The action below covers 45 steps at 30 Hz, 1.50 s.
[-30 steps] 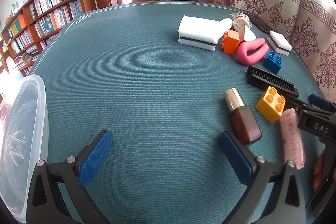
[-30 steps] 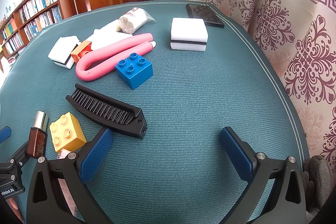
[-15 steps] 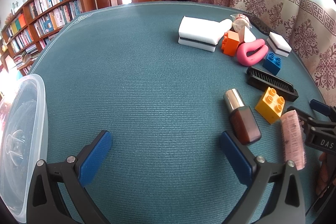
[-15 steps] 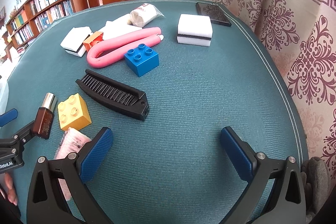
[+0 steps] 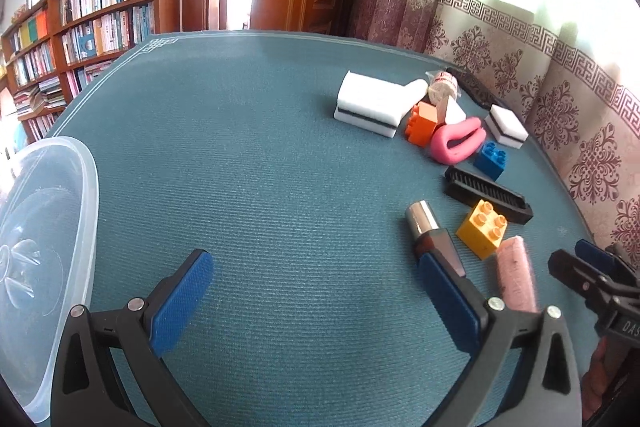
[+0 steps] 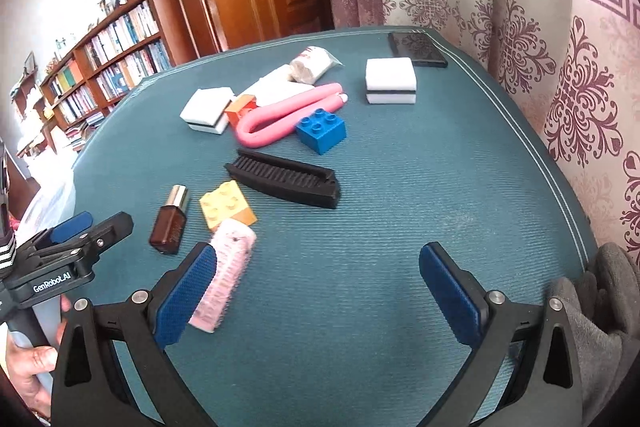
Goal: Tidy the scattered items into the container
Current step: 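Grasp the pink hair roller with the right tool while the left tool approaches the brown bottle, then grasp the brown glass bottle with the left tool while the right tool holds the roller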
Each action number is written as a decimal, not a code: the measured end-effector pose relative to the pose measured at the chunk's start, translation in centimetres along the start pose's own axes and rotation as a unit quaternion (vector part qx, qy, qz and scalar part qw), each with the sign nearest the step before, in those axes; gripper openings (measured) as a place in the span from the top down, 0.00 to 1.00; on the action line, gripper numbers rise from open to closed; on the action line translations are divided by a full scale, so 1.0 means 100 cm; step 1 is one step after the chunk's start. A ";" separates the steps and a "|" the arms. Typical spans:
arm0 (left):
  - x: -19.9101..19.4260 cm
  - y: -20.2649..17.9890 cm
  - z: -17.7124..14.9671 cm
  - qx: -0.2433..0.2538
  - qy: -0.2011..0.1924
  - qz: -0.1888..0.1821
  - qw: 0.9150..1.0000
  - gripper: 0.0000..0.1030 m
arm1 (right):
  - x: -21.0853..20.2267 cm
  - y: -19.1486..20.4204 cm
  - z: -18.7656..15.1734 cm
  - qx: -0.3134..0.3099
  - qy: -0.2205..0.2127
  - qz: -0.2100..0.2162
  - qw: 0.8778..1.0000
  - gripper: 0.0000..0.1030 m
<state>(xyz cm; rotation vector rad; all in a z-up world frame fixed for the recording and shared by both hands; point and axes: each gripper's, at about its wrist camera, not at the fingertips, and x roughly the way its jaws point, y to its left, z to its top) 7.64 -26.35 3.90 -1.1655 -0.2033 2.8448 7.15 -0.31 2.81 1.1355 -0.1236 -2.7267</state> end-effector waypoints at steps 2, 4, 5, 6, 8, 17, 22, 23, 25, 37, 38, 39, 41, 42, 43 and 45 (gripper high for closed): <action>-0.007 -0.005 0.000 0.012 -0.018 -0.007 1.000 0.00 | -0.004 0.011 -0.004 -0.010 -0.003 0.003 1.000 0.01; -0.014 -0.013 0.000 0.029 -0.035 -0.012 0.999 0.00 | -0.003 0.021 -0.008 -0.020 0.004 0.009 1.000 0.13; -0.017 -0.017 0.000 0.038 -0.042 -0.013 0.998 0.00 | 0.000 0.025 -0.010 -0.023 0.010 0.012 1.000 0.15; -0.020 -0.019 0.000 0.045 -0.049 -0.015 0.998 0.00 | 0.002 0.027 -0.012 -0.024 0.016 0.017 0.999 0.20; -0.022 -0.022 -0.001 0.053 -0.057 -0.019 0.997 0.00 | 0.004 0.031 -0.014 -0.020 0.024 0.032 0.999 0.23; -0.021 -0.014 -0.001 0.035 -0.049 -0.019 0.998 0.01 | 0.009 0.045 -0.015 -0.028 0.027 0.052 0.998 0.40; -0.018 -0.014 -0.003 0.036 -0.028 -0.020 0.999 0.03 | 0.009 0.048 -0.015 -0.029 0.025 0.064 0.997 0.53; -0.018 -0.014 -0.003 0.035 -0.025 -0.021 0.999 0.03 | 0.009 0.048 -0.015 -0.029 0.025 0.066 0.997 0.54; -0.017 -0.014 -0.002 0.033 -0.020 -0.026 0.999 0.09 | 0.010 0.050 -0.015 -0.029 0.027 0.070 0.997 0.56; -0.001 -0.035 0.007 0.046 0.024 -0.067 0.996 0.33 | 0.019 0.054 -0.019 -0.019 0.049 0.098 0.994 0.58; 0.005 -0.035 0.007 0.043 0.034 -0.072 0.996 0.38 | 0.018 0.055 -0.019 -0.021 0.049 0.100 0.994 0.60; 0.010 -0.036 0.007 0.040 0.045 -0.076 0.995 0.46 | 0.018 0.056 -0.020 -0.025 0.049 0.102 0.993 0.62; 0.013 -0.036 0.008 0.033 0.050 -0.091 0.994 0.46 | 0.015 0.059 -0.021 -0.036 0.047 0.099 0.993 0.63; 0.013 -0.038 0.009 0.037 0.050 -0.089 0.994 0.47 | 0.014 0.061 -0.021 -0.042 0.046 0.096 0.993 0.64; 0.013 -0.041 0.010 0.043 0.050 -0.085 0.994 0.48 | 0.013 0.062 -0.022 -0.048 0.045 0.089 0.994 0.66; 0.013 -0.046 0.011 0.050 0.054 -0.083 0.994 0.48 | 0.011 0.064 -0.023 -0.056 0.045 0.073 0.995 0.66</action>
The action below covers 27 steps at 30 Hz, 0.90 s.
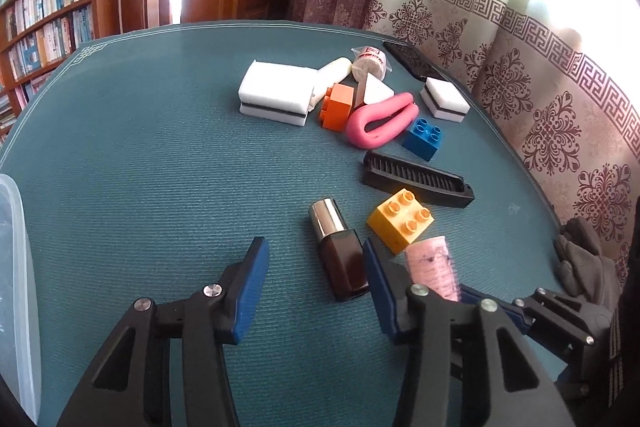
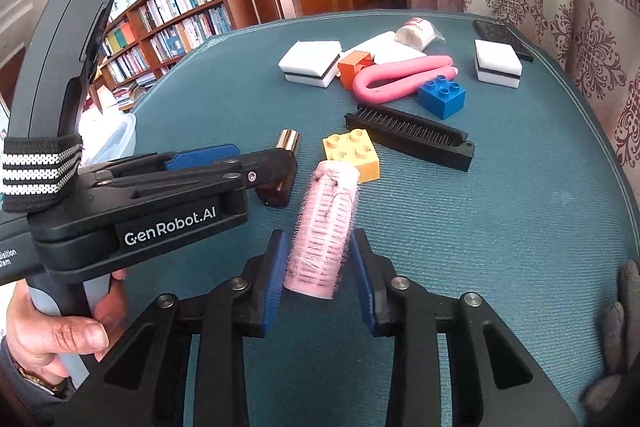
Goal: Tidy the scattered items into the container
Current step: 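Grasp the brown glass bottle with the left tool while the right tool holds the roller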
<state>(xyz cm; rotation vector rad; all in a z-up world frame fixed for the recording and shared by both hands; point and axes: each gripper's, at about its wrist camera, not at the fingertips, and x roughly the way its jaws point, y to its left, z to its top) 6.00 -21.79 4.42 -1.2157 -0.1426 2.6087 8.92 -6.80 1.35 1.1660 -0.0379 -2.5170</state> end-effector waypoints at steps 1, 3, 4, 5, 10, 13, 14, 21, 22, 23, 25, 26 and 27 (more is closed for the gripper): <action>0.001 -0.002 0.001 0.001 0.004 -0.004 1.000 0.48 | -0.001 0.000 -0.001 -0.002 0.000 -0.004 1.000 0.66; 0.004 -0.005 0.001 0.004 0.012 -0.009 1.000 0.48 | -0.003 -0.002 -0.001 -0.002 -0.001 -0.007 1.000 0.66; 0.007 -0.007 0.001 0.006 0.017 -0.007 1.000 0.48 | -0.003 -0.002 -0.001 -0.002 -0.001 -0.009 1.000 0.66; 0.010 -0.009 0.000 0.008 0.022 -0.004 1.000 0.48 | -0.003 -0.003 -0.002 -0.002 -0.001 -0.014 1.000 0.66; 0.017 -0.012 0.000 0.020 0.019 0.013 1.000 0.48 | -0.002 -0.004 -0.002 -0.002 0.000 -0.016 1.000 0.66; 0.018 -0.012 0.000 0.028 0.012 0.024 0.999 0.59 | 0.000 -0.004 -0.002 0.001 0.002 -0.014 1.000 0.66; 0.017 -0.011 -0.001 0.028 0.009 0.024 0.999 0.62 | 0.000 -0.004 -0.002 0.002 0.003 -0.013 1.000 0.66; 0.009 0.005 -0.005 0.008 0.005 0.001 1.000 0.78 | 0.002 -0.004 -0.003 0.012 0.007 -0.006 1.000 0.66; 0.008 0.006 -0.007 0.009 0.005 0.002 1.000 0.78 | 0.003 -0.004 -0.003 0.013 0.007 -0.006 1.000 0.66; 0.005 0.007 -0.008 0.010 0.006 0.002 1.000 0.78 | 0.003 -0.004 -0.003 0.015 0.007 -0.005 1.000 0.66; -0.001 0.011 -0.010 0.011 0.006 0.001 1.000 0.78 | 0.003 -0.005 -0.003 0.019 0.009 -0.001 1.000 0.66; -0.006 0.013 -0.011 0.012 0.005 0.001 1.000 0.78 | 0.003 -0.004 -0.004 0.020 0.008 0.000 1.000 0.67; -0.012 0.016 -0.012 0.012 0.001 0.001 1.000 0.78 | 0.003 -0.004 -0.004 0.020 0.008 0.002 1.000 0.69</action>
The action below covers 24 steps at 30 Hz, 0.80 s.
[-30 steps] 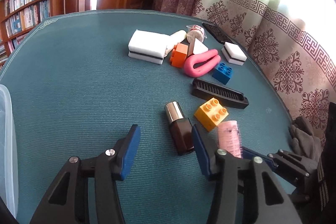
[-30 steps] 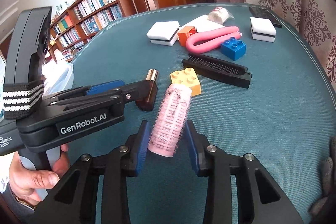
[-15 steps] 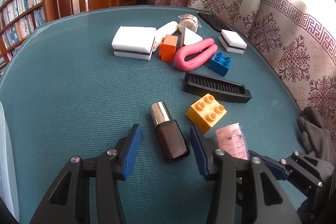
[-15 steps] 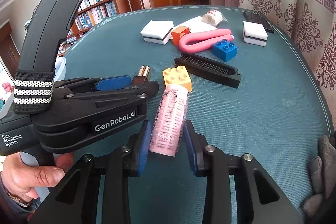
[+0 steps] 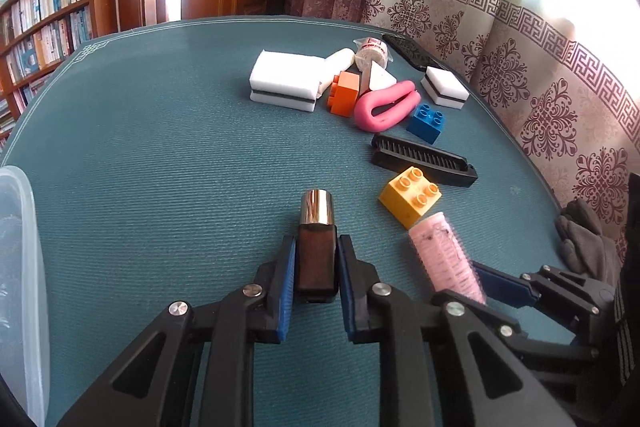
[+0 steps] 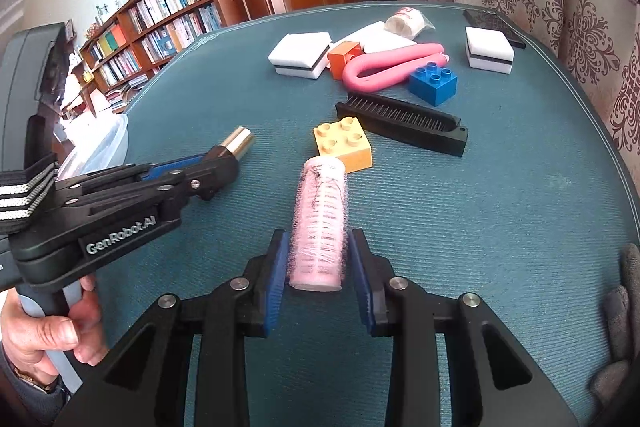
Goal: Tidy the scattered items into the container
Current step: 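Grasp the brown glass bottle with the left tool while the right tool holds the roller, then carry bottle and roller to the clear bowl and release both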
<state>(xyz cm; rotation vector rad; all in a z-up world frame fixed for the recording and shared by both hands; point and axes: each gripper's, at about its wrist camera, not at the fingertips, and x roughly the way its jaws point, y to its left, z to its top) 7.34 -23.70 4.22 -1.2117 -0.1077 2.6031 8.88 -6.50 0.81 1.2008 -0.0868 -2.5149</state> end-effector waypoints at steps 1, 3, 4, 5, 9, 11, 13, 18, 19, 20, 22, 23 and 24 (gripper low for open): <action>-0.006 0.003 0.000 0.000 -0.004 0.002 1.000 0.78 | -0.001 0.001 0.000 0.001 -0.001 0.001 1.000 0.69; -0.017 0.011 0.001 -0.004 -0.011 0.007 1.000 0.78 | -0.003 0.003 0.000 -0.001 -0.006 0.000 1.000 0.69; -0.023 0.015 0.002 -0.009 -0.015 0.008 1.000 0.78 | -0.005 0.004 -0.001 -0.003 -0.009 0.000 1.000 0.69; -0.029 0.020 0.003 -0.014 -0.020 0.008 1.000 0.78 | -0.007 0.006 -0.001 -0.005 -0.013 0.000 1.000 0.69; -0.056 0.028 0.004 -0.020 -0.044 0.016 0.999 0.78 | -0.016 0.016 -0.001 -0.013 -0.026 0.005 1.000 0.70; -0.068 0.029 0.004 -0.019 -0.052 0.017 0.998 0.78 | -0.022 0.022 -0.001 -0.017 -0.034 0.008 0.999 0.70; -0.080 0.028 0.002 -0.015 -0.061 0.018 0.998 0.78 | -0.030 0.028 -0.002 -0.022 -0.043 0.011 0.999 0.70; -0.107 0.033 -0.001 -0.016 -0.086 0.027 0.996 0.78 | -0.046 0.042 -0.002 -0.034 -0.063 0.019 0.997 0.70; -0.111 0.034 -0.001 -0.018 -0.090 0.029 0.995 0.78 | -0.048 0.045 -0.003 -0.036 -0.066 0.021 0.997 0.70; -0.115 0.037 -0.002 -0.020 -0.093 0.031 0.995 0.78 | -0.050 0.047 -0.003 -0.037 -0.068 0.023 0.997 0.70; -0.122 0.043 -0.005 -0.025 -0.100 0.036 0.994 0.78 | -0.053 0.052 -0.004 -0.040 -0.071 0.027 0.996 0.70; -0.126 0.047 -0.006 -0.028 -0.103 0.039 0.994 0.78 | -0.054 0.054 -0.004 -0.041 -0.072 0.029 0.996 0.70; -0.129 0.052 -0.008 -0.033 -0.106 0.042 0.993 0.78 | -0.055 0.057 -0.004 -0.042 -0.073 0.030 0.996 0.70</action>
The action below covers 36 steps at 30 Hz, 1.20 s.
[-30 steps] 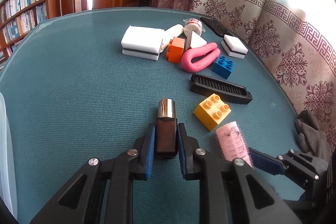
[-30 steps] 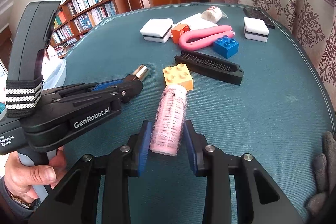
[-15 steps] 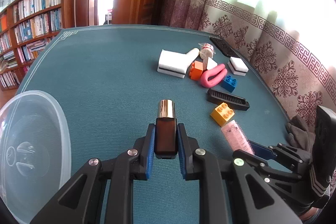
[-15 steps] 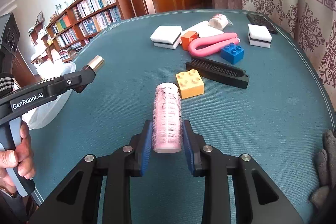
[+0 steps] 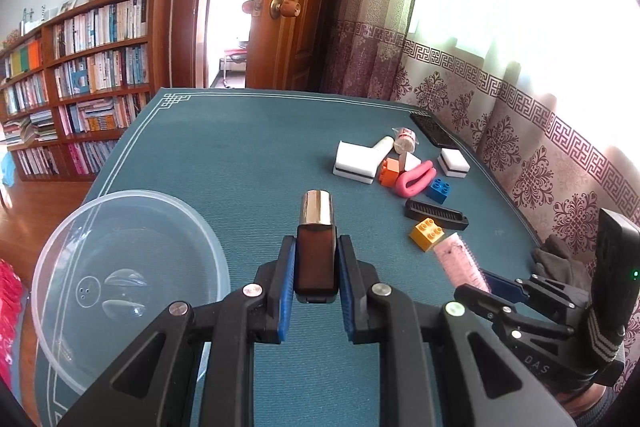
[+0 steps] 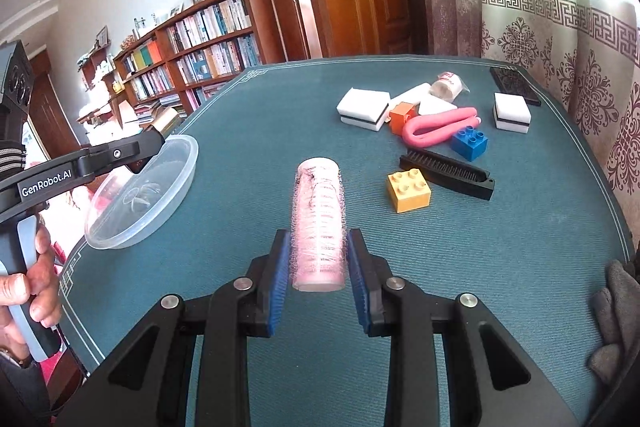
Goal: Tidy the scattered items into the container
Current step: 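Carry bottle and roller to the clear bowl and release both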
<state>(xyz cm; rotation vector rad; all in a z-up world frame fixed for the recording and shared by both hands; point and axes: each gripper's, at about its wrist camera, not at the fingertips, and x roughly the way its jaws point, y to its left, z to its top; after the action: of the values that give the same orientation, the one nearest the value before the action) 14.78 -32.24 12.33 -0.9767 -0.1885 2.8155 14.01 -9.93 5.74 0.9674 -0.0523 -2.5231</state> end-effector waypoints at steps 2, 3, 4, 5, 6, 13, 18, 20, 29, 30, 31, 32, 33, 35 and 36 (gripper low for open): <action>-0.005 0.012 -0.003 -0.010 -0.003 0.009 1.000 0.78 | 0.001 0.005 0.000 -0.002 0.001 0.004 1.000 0.70; -0.007 0.019 -0.004 -0.016 -0.004 0.015 1.000 0.78 | 0.002 0.007 0.000 -0.003 0.001 0.006 1.000 0.70; -0.008 0.027 -0.005 -0.022 -0.003 0.021 1.000 0.78 | 0.003 0.010 0.000 -0.004 0.002 0.008 1.000 0.70; -0.009 0.034 -0.006 -0.029 -0.003 0.028 0.999 0.78 | 0.004 0.012 0.001 -0.005 0.003 0.010 1.000 0.70; -0.009 0.043 -0.008 -0.036 -0.002 0.034 0.999 0.78 | 0.006 0.015 0.002 -0.006 0.003 0.013 1.000 0.70; -0.009 0.095 -0.021 -0.085 0.006 0.077 0.993 0.78 | 0.022 0.048 0.020 0.003 0.005 0.065 0.998 0.70; -0.012 0.118 -0.031 -0.090 0.006 0.102 0.991 0.78 | 0.038 0.090 0.033 -0.026 0.011 0.092 0.995 0.70; -0.011 0.126 -0.036 -0.095 0.008 0.105 0.990 0.78 | 0.045 0.108 0.037 -0.041 0.012 0.099 0.994 0.70; -0.004 0.156 -0.048 -0.115 0.023 0.115 0.986 0.78 | 0.087 0.156 0.047 -0.065 0.040 0.118 0.990 0.69; -0.004 0.158 -0.049 -0.117 0.023 0.117 0.986 0.78 | 0.091 0.158 0.048 -0.065 0.043 0.118 0.990 0.69; -0.003 0.158 -0.049 -0.118 0.024 0.118 0.986 0.78 | 0.095 0.159 0.048 -0.063 0.045 0.118 0.990 0.69; -0.003 0.160 -0.050 -0.119 0.025 0.117 0.986 0.78 | 0.098 0.160 0.048 -0.061 0.046 0.118 0.990 0.69; -0.002 0.161 -0.050 -0.121 0.026 0.115 0.986 0.78 | 0.102 0.161 0.049 -0.059 0.050 0.118 0.990 0.69; -0.002 0.162 -0.051 -0.126 0.027 0.117 0.985 0.59 | 0.109 0.159 0.051 -0.057 0.058 0.122 0.989 0.63; -0.002 0.162 -0.052 -0.127 0.024 0.120 0.984 0.35 | 0.111 0.158 0.051 -0.055 0.058 0.122 0.989 0.55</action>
<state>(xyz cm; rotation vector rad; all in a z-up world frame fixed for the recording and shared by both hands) 16.49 -47.86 5.70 -1.1920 -0.4651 3.0365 9.45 -29.33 5.59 0.9972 0.0046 -2.2184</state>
